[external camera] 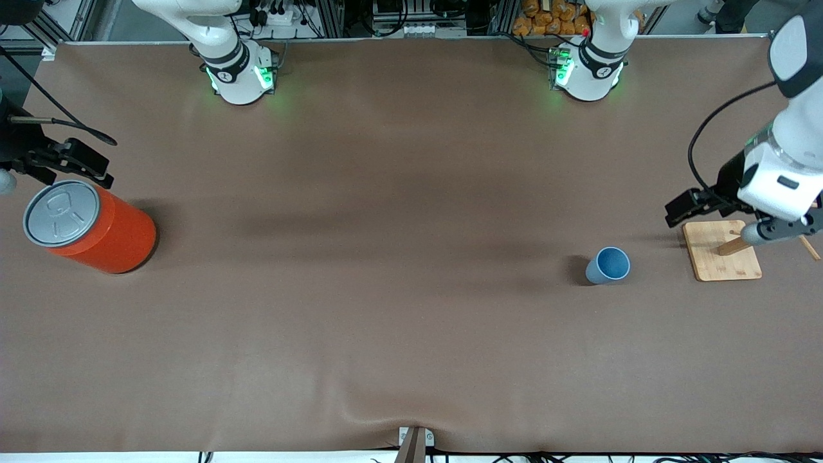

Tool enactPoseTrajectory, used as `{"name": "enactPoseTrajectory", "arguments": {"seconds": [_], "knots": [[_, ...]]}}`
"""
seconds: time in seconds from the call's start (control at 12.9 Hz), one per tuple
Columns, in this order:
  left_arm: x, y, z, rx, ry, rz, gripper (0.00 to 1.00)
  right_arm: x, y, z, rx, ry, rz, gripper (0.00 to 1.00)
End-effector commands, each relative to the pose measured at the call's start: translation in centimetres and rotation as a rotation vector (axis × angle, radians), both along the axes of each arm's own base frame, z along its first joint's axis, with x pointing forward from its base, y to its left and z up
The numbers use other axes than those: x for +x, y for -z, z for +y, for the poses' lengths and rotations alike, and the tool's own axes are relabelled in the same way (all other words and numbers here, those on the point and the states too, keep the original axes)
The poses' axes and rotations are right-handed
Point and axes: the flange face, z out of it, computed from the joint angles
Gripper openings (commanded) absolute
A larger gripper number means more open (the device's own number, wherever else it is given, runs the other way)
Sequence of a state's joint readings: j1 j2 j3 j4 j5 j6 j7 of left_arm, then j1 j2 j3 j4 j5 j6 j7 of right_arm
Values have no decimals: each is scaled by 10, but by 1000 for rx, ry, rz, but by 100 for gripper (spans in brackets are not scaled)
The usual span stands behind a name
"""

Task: Flip cup
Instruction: 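Open the left gripper and raise it off the cup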

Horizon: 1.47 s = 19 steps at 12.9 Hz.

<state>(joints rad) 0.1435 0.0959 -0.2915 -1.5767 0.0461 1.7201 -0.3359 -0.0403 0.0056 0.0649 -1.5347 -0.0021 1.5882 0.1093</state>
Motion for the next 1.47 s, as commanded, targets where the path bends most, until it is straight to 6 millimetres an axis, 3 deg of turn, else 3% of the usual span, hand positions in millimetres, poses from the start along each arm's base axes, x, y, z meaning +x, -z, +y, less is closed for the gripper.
{"name": "enactPoseTrajectory", "arguments": {"seconds": [0.0,0.23,0.46,0.93,1.16,1.39], "knots": [[-12,-7,-12,30,20,2,100,1,-4,-5,4,0,3,100],[-9,-10,-3,13,1,-5,100,1,-4,-7,4,3,3,100],[-6,-29,5,6,-15,-44,100,1,-4,-7,5,3,5,100],[-13,-54,5,-12,-20,-36,100,1,-4,-6,5,1,3,100],[-17,-52,16,-40,-43,8,100,1,-4,-7,5,3,5,100],[-21,-53,11,-37,-37,26,100,1,-3,-7,5,1,6,100]]}}
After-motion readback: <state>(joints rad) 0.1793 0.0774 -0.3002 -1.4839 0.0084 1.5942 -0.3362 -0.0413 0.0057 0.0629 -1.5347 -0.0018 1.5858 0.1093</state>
